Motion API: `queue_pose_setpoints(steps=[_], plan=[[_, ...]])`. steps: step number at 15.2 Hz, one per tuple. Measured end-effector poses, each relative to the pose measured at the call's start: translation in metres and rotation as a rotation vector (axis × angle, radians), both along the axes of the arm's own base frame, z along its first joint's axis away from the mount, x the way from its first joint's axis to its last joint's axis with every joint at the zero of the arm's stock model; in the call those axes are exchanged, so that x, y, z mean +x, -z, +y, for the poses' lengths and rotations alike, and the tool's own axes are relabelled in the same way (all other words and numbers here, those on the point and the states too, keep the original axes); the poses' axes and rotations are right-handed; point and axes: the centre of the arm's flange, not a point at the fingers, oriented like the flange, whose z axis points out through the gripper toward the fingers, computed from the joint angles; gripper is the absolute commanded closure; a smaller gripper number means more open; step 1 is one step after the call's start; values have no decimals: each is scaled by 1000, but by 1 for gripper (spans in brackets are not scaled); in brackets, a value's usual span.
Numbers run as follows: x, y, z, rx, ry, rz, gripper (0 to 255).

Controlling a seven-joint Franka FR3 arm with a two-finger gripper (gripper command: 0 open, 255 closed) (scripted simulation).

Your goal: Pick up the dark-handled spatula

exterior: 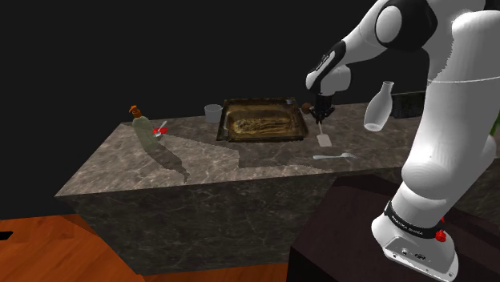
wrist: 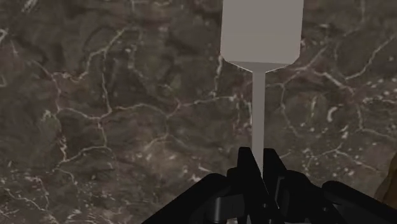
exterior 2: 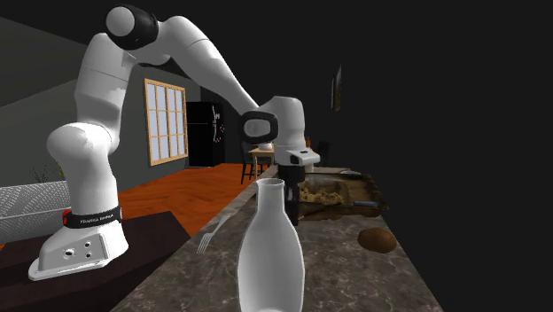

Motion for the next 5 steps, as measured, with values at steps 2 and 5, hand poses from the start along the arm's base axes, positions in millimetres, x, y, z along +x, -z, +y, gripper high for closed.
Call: queue_pose_setpoints(steps=[2,5], plan=[[0,-11,-1,0,0,0,255],[-1,-25,-1,0,0,0,255]])
